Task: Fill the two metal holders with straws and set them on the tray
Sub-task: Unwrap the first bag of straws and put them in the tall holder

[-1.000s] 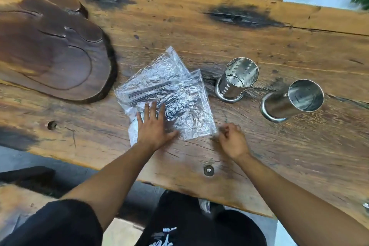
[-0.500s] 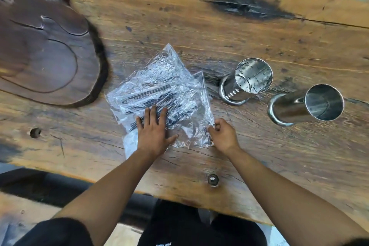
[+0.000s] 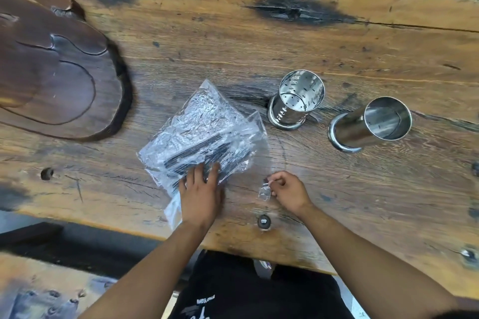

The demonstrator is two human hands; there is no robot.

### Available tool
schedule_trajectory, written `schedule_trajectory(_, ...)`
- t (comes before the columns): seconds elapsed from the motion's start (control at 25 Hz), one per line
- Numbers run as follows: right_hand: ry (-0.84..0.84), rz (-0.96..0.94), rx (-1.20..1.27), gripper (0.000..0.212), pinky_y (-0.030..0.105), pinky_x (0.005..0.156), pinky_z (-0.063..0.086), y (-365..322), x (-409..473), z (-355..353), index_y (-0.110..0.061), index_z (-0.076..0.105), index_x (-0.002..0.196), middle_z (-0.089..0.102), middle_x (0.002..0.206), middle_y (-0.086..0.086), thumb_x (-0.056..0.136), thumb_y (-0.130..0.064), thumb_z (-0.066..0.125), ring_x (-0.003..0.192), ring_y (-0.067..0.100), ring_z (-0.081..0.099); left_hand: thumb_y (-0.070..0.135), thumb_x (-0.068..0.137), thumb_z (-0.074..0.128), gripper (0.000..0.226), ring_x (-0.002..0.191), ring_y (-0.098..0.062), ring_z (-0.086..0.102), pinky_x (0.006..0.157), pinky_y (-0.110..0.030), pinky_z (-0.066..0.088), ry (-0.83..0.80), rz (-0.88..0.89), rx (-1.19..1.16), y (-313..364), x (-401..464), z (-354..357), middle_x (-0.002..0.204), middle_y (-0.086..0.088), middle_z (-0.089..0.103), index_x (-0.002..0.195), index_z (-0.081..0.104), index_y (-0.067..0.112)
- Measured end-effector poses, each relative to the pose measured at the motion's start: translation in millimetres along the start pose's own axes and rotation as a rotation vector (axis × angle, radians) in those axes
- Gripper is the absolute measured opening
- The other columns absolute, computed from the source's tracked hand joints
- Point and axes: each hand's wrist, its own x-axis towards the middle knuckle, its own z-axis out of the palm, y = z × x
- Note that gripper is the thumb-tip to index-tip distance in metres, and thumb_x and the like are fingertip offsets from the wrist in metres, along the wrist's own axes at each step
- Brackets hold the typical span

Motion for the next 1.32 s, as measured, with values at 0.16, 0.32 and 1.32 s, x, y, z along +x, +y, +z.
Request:
schedule_trajectory(0.16,0.02,-0.006,0.072,0.022,0.034,0.066,0.051,8,-12,-2,-0.028,0.069,0.087,0.068,0.081,-0.002,0.094,-0.01,0.06,0.072,0.019,0.064,0.044,0.091,0.039,0.055,0.113,-0.038,0.049,0.086,-0.051,0.044,0.017,-0.048,0.03,13,-19,-5,0.128,-0.021,0.053,0.141,0.048,0.021)
schedule_trajectory(0.32,0.046,0.015,0.075,0.022,0.04,0.075,0.056,26,-25,-19,-0.028,0.069,0.084,0.073,0.096,-0.003,0.096,-0.013,0.059,0.081,0.019,0.066,0.045,0.091,0.047,0.054,0.116,-0.038,0.047,0.089,-0.051,0.04,-0.02,-0.084,0.061,37,-51,3,0.13,-0.019,0.05,0.14,0.048,0.023)
schedule_trajectory(1.32,0.116,-0.058,-0.144,0.009,0.012,0.057,0.042,68,-33,-52,-0.021,0.065,0.096,0.063,0.075,-0.008,0.092,-0.026,0.072,0.068,0.006,0.059,0.096,0.069,0.017,0.116,0.149,-0.037,-0.031,0.118,-0.067,0.004,-0.39,-0.079,0.138,44,-27,52,0.161,-0.016,-0.033,0.154,-0.025,0.029)
